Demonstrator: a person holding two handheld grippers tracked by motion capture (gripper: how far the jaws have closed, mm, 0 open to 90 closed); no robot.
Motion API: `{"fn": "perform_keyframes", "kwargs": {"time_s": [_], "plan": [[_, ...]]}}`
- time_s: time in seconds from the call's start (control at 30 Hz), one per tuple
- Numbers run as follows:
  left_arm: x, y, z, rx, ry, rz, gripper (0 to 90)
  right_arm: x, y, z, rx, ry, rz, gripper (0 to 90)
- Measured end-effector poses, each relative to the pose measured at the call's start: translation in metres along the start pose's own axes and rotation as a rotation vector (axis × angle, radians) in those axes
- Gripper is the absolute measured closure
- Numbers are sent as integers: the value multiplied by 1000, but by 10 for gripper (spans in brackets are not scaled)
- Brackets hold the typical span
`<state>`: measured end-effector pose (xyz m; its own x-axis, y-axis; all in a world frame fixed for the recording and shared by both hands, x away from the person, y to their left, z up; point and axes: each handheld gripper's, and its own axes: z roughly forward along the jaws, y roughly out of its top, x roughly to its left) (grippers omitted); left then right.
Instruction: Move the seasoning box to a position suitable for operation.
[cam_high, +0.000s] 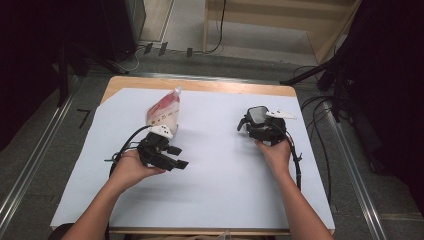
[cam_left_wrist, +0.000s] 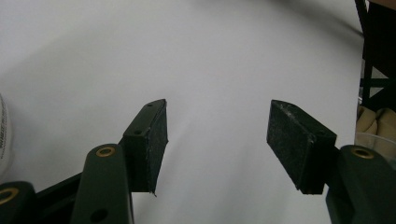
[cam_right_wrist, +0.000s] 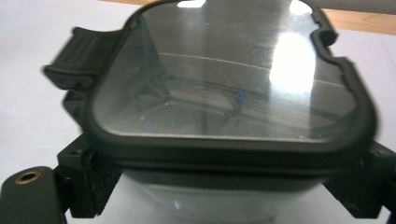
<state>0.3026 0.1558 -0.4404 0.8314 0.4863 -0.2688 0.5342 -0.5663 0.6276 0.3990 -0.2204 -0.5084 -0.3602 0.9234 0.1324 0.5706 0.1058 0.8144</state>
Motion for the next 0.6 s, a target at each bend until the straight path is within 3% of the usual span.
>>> {"fn": "perform_keyframes", "kwargs": {"time_s": [0.27, 0.5, 0.6], "plan": [[-2, 0, 5, 24, -4, 10, 393, -1, -4, 12, -52, -7, -6, 119], [-1, 0, 5, 9, -7, 6, 393, 2, -3, 11, -50, -45, -38, 149], [-1, 0, 4, 10, -4, 5, 393, 0, -2, 9, -48, -37, -21, 152]]}}
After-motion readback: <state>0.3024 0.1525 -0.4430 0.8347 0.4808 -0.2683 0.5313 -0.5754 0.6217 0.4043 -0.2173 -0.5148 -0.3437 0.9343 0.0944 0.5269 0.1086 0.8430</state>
